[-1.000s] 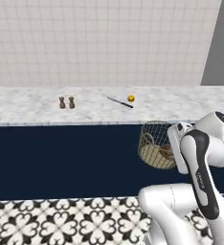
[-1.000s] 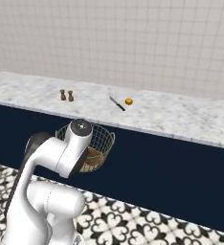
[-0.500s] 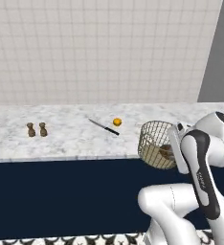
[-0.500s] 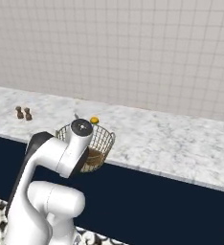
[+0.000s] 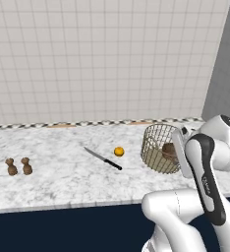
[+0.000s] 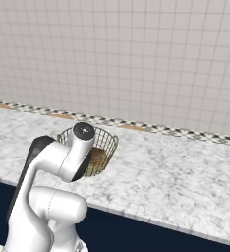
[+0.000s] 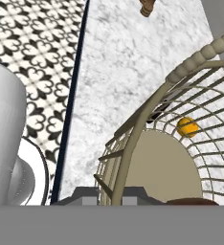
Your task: Open the cabinet, pick up the bread from the cabinet and place it in the basket. Then move the basket to the dining counter.
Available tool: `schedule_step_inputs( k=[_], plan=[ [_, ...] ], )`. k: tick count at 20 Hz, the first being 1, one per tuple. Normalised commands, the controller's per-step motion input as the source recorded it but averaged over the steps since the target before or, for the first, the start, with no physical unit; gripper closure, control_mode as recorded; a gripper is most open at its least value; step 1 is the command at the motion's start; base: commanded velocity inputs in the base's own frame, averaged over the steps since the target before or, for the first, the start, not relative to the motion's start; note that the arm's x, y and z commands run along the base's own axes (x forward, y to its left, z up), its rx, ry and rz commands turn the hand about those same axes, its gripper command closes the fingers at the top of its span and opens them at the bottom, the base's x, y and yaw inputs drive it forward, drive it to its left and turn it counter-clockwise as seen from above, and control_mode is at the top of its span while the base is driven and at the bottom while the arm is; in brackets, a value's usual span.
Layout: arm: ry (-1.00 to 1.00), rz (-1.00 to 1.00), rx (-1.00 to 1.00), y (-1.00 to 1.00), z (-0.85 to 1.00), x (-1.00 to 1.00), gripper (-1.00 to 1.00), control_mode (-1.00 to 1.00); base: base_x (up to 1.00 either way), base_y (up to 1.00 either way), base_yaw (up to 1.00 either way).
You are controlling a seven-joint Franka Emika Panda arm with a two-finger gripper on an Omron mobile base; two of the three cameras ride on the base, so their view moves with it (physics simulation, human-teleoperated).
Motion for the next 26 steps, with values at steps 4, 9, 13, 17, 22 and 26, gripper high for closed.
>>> schedule_step_inputs(
  k=[4, 9, 13, 17, 22, 26],
  plan=[
    [0.0, 0.0, 0.0, 0.0, 0.0, 0.0, 1.0, 1.0, 0.01, 0.0, 0.0],
    [0.0, -0.05, -0.03, -0.08, -0.01, 0.7, 1.0, -1.0, 0.0, 0.0, 0.0],
    [0.08, -0.09, -0.16, -0.15, -0.2, 1.0, 1.0, -1.0, 0.0, 0.0, 0.0],
    [0.12, -0.01, -0.1, -0.18, -0.31, 1.0, 1.0, -1.0, 0.0, 0.0, 0.0],
    [0.02, 0.03, 0.01, 0.0, -0.23, 1.0, 1.0, -1.0, 0.0, 0.0, 0.0],
    [0.0, 0.03, 0.03, 0.01, -0.48, 0.44, 1.0, -1.0, 0.0, 0.0, 0.0]
  ],
)
